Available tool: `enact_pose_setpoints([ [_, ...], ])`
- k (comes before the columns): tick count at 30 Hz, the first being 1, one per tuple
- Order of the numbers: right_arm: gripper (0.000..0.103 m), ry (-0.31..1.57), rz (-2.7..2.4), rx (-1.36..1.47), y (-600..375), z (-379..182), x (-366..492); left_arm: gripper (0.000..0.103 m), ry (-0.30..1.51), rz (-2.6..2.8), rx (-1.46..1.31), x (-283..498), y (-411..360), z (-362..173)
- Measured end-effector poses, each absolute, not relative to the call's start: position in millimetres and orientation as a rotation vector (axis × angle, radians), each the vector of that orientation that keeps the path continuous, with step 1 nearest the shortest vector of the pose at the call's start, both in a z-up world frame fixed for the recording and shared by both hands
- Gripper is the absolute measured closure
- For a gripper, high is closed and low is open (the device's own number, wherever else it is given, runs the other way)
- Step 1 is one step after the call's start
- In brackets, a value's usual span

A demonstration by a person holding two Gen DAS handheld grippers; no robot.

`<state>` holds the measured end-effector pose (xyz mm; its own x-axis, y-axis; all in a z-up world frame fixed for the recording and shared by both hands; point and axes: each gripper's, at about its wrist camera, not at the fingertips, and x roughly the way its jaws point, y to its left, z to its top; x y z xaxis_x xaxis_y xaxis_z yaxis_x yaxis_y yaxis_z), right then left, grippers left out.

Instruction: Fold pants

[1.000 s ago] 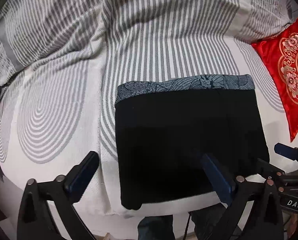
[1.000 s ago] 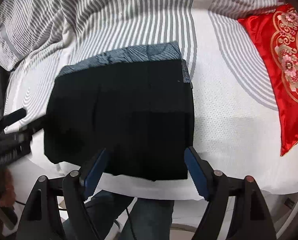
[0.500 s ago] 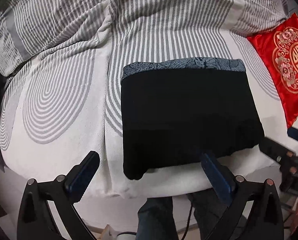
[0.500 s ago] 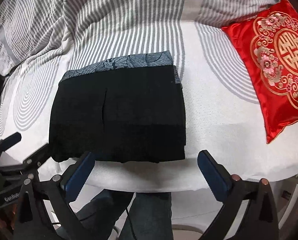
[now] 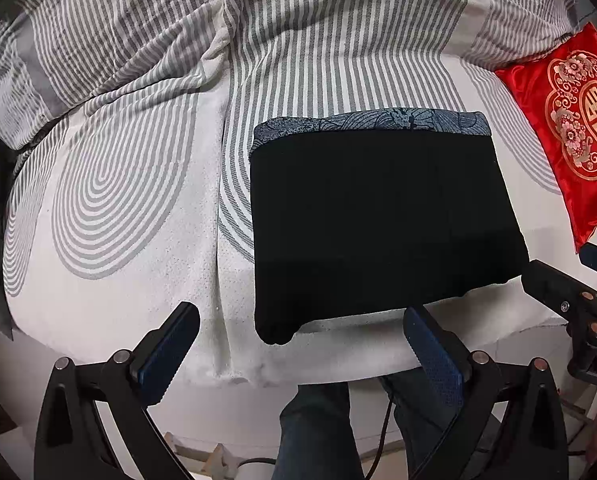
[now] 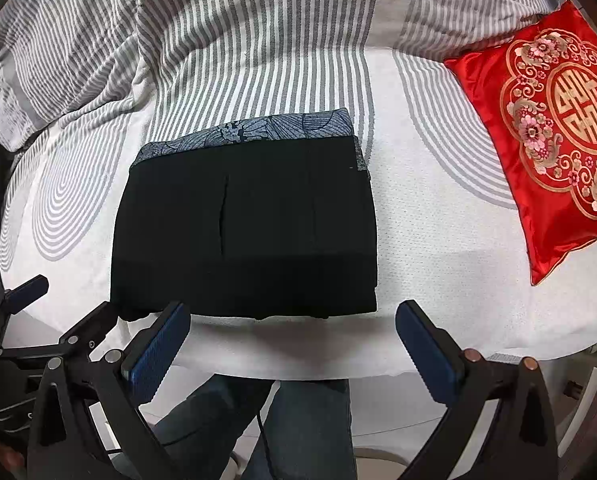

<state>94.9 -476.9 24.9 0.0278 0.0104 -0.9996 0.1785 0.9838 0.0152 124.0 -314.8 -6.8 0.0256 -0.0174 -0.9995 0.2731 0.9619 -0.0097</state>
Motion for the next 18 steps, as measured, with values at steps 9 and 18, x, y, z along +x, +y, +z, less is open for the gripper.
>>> enact_pose_setpoints([
  [9, 0.001, 1.550, -0.133, 0.141, -472.1, 23.4, 96.2, 0.001, 1.531, -0.236, 0.197, 125.5, -314.0, -7.1],
  [18, 0.001, 1.547, -0.134, 0.136, -470.5, 24.7, 96.9, 0.001, 1.522, -0.246, 0.194, 126.7, -311.4, -4.6],
])
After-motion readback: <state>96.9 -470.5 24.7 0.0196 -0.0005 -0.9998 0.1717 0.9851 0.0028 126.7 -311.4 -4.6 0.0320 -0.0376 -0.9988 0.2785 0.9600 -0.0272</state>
